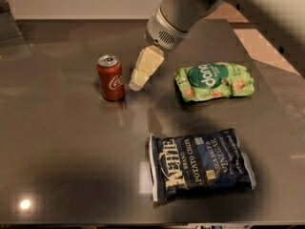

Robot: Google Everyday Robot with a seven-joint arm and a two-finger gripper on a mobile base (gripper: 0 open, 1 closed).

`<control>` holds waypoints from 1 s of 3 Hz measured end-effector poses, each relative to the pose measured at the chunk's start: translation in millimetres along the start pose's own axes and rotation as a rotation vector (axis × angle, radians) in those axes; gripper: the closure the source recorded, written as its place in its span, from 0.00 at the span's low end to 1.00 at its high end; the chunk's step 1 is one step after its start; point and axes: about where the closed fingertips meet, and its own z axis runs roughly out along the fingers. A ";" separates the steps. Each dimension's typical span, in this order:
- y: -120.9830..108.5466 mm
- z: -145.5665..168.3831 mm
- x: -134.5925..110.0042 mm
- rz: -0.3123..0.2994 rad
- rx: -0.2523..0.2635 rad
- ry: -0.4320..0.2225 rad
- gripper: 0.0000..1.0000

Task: Move coke can near blue chip bag

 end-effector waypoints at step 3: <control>-8.6 52.2 -48.2 -0.035 -0.029 -0.073 0.00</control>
Offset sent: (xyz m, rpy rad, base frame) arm 0.0240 0.0756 -0.0136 0.0942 -0.0086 0.0688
